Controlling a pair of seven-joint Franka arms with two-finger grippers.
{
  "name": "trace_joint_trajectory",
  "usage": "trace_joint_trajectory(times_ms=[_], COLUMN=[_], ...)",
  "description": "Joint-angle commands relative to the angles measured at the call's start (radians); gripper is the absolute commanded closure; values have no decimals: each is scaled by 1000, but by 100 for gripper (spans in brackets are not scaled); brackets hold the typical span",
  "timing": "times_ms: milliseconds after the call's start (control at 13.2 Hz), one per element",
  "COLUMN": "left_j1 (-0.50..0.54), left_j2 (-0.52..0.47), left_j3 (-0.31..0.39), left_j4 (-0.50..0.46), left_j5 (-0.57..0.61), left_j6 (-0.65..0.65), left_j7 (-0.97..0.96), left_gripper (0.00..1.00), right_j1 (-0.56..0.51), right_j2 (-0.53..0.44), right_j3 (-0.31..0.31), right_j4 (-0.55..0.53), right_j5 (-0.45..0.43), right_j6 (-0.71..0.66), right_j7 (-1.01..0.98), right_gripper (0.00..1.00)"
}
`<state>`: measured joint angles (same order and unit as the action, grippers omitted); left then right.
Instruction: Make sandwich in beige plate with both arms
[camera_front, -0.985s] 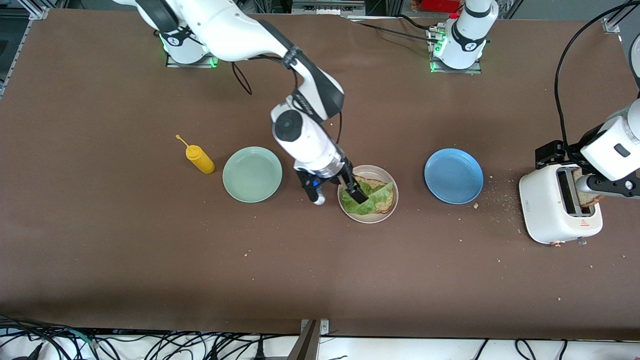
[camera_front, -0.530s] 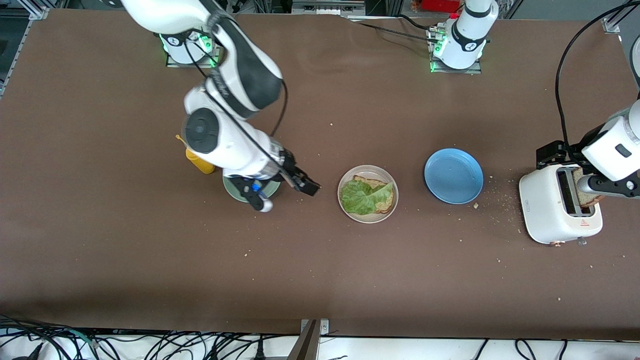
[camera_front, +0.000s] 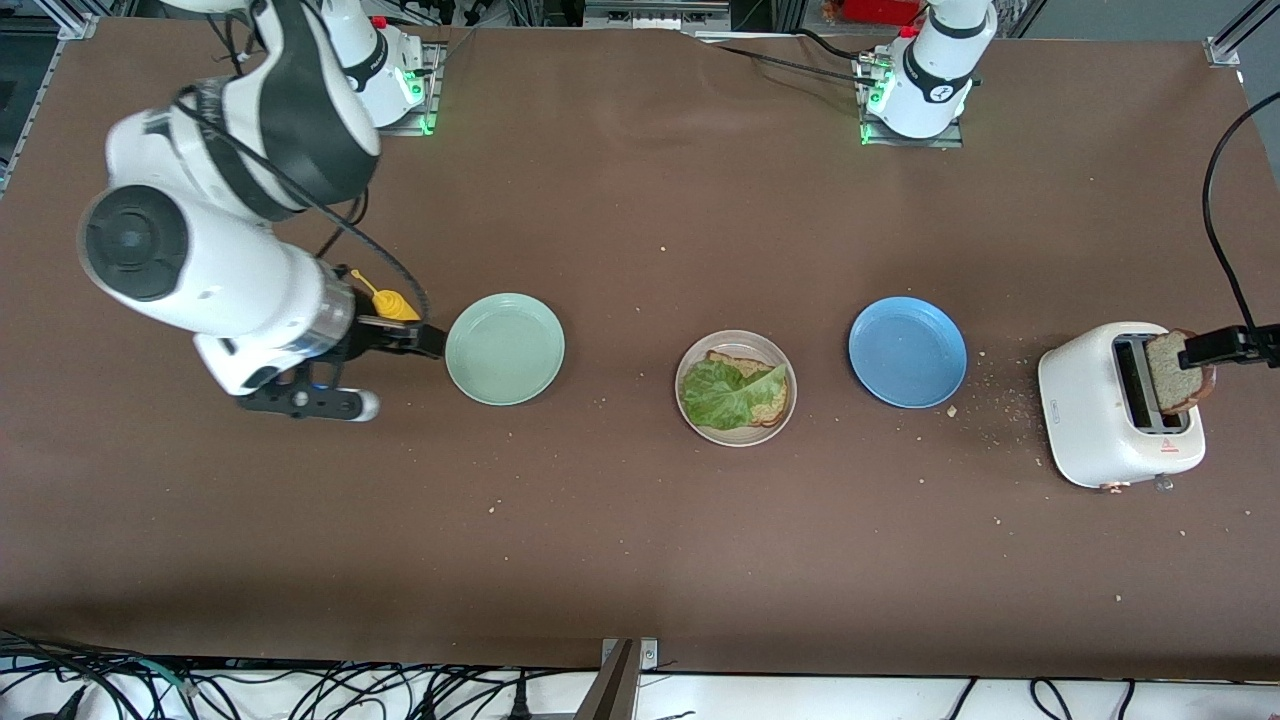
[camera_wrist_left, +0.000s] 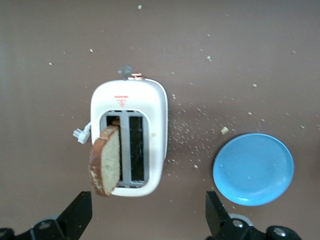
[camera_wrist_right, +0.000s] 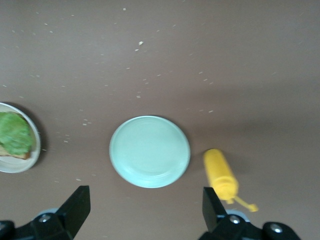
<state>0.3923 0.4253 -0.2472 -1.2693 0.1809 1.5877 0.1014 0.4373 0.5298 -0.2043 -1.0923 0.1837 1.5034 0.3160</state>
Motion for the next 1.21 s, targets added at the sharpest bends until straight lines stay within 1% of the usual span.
trace_joint_trajectory(times_ms=[0, 76, 152, 227, 303, 379, 455, 530, 606, 682, 758, 834, 909, 985, 1137], left_j1=[71, 92, 109, 117, 126, 141, 148, 163, 178, 184, 186, 186, 186, 183, 177], left_j2=[64, 81, 90, 92, 92, 92, 95, 95, 93, 95, 93, 93, 93, 90, 79], left_j3=[-11, -12, -14, -14, -14, -14, -12, -12, -12, -12, -12, -12, -12, -14, -18], left_j4=[4, -1, -14, -42, -74, -102, -123, -152, -175, -194, -202, -202, -199, -197, -193], left_j5=[9, 5, 3, -24, -47, -49, -47, -46, -46, -46, -47, -49, -47, -37, -34], left_j6=[64, 74, 78, 80, 78, 86, 109, 133, 155, 170, 172, 172, 172, 172, 170], left_j7=[65, 111, 136, 138, 150, 170, 196, 210, 212, 216, 210, 199, 199, 199, 199], left_gripper=[0, 0, 0, 0, 0, 0, 0, 0, 0, 20, 58, 80, 95, 100, 100], right_j1=[12, 12, 12, 12, 3, -3, 0, 18, 50, 54, 54, 55, 58, 60, 60], right_j2=[-42, -42, -42, -42, -57, -83, -120, -151, -178, -204, -208, -206, -206, -208, -208], right_j3=[-122, -180, -226, -256, -276, -293, -296, -291, -291, -290, -288, -288, -285, -285, -285], right_j4=[-32, -35, -44, -69, -101, -153, -209, -254, -285, -313, -314, -310, -310, -310, -310], right_j5=[-18, -6, -1, 0, 35, 92, 98, 83, 47, 36, 36, 37, 37, 39, 39], right_j6=[-55, -89, -94, -94, -92, -86, -77, -40, -19, 6, 21, 24, 26, 27, 24], right_j7=[-197, -307, -389, -434, -460, -466, -466, -459, -454, -456, -457, -463, -462, -462, -466], right_gripper=[1, 1, 1, 1, 1, 1, 1, 1, 1, 1, 1, 1, 1, 1, 1])
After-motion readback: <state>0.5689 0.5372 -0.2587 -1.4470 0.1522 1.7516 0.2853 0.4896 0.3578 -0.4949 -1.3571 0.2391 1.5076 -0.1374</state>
